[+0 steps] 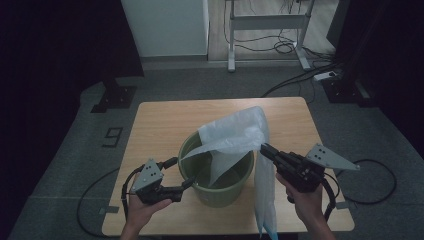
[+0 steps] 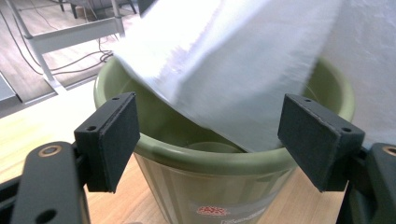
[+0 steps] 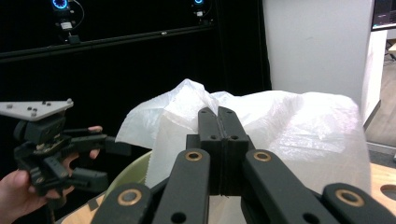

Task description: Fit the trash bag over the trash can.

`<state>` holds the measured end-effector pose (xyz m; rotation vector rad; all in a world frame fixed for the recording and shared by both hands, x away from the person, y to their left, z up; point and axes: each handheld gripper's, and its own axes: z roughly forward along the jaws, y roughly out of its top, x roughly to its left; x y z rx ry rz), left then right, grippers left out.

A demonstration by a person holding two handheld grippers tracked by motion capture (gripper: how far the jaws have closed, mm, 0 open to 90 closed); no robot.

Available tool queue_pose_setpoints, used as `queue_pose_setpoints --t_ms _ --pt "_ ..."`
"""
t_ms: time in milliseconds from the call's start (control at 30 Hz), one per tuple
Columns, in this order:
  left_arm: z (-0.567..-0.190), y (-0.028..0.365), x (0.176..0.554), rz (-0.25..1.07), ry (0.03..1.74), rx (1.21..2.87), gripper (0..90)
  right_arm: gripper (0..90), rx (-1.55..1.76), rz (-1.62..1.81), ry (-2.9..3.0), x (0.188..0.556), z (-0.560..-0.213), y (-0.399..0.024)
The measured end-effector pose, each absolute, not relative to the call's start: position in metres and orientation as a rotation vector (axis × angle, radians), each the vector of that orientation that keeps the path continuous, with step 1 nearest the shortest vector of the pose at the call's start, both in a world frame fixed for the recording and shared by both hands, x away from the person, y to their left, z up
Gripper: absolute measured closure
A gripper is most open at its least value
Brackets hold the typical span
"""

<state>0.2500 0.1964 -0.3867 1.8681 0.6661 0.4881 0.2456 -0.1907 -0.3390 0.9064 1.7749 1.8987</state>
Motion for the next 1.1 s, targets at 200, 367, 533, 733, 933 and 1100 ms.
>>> queue_pose_setpoints --t_ms 200,367,533,733,933,1100 --pt "-0.381 0.194 0.251 0.514 0.658 1.857 22.4 89.2 0.883 1.893 1.783 0.237 -0.339 -0.192" --pt "-0.377 0.184 0.252 0.508 0.626 1.877 34.9 89.2 0.887 1.885 1.803 0.239 -0.340 -0.187" --pt "-0.377 0.173 0.257 0.454 0.609 1.909 52.2 89.2 0.878 1.877 1.838 0.247 -0.341 -0.171" --pt "-0.384 0.167 0.264 0.376 0.618 1.953 66.5 89.2 0.885 1.867 1.892 0.256 -0.350 -0.154" --pt "-0.387 0.169 0.258 0.447 0.632 1.943 47.8 89.1 0.894 1.854 1.932 0.257 -0.364 -0.148" --pt "-0.381 0.170 0.255 0.475 0.616 1.912 34.1 89.1 0.907 1.844 1.944 0.256 -0.371 -0.150"
